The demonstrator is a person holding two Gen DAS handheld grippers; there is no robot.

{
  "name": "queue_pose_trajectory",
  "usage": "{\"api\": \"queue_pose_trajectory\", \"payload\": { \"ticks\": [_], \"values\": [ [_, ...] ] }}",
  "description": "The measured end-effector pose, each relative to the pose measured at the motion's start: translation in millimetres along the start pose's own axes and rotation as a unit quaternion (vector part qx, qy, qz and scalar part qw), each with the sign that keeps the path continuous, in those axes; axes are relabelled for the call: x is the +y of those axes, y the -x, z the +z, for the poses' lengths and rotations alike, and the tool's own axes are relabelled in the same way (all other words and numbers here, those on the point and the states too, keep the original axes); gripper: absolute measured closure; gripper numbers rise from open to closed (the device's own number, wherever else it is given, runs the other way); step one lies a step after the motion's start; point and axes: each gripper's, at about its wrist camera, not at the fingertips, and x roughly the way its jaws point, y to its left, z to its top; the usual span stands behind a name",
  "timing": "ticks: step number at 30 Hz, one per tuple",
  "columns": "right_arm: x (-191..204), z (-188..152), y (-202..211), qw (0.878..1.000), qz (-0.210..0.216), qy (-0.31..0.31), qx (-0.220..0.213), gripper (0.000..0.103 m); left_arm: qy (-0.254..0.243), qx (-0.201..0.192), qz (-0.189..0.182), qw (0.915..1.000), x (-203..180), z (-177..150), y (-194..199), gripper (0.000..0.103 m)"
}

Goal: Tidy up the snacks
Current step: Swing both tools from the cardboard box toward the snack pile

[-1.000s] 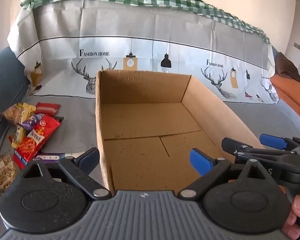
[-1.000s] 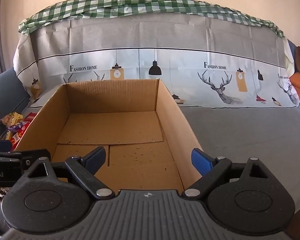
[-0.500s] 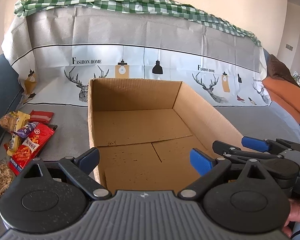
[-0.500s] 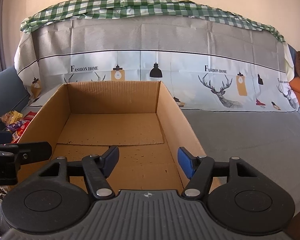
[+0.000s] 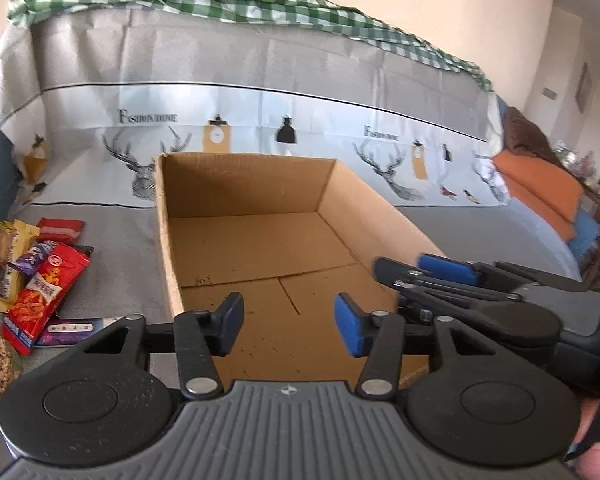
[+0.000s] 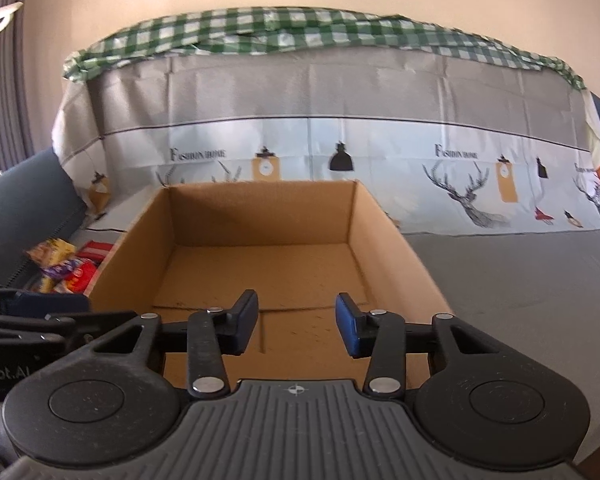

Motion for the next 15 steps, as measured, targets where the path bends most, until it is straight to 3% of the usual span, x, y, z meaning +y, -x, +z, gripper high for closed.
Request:
{"api": "queue_pose_trajectory", "payload": {
  "ticks": [6,11,13,15],
  "values": [
    [25.7,9.4,2.8,1.0,0.013,-0.005,-0.005,0.058,-0.036,0.018,-0.029,0.9988,18.9,14.3,19.8,0.053],
    [51.1,11.4,3.8,0.999,0.034,-0.003,-0.012,0.058,-0.071,-0.001,-0.03,0.997,54.7,26.6,43.6,0.052],
    [64.9,12.2,4.8,0.999,0.047,0.003,-0.015,0.058,-0.06,-0.001,-0.022,0.998,75.2,26.8,46.7,0.052],
    [80.3,13.3,6.1,0.998,0.064,0.009,-0.017,0.058,-0.012,0.004,-0.012,0.9999,100.3,26.8,44.0,0.052]
  ]
}}
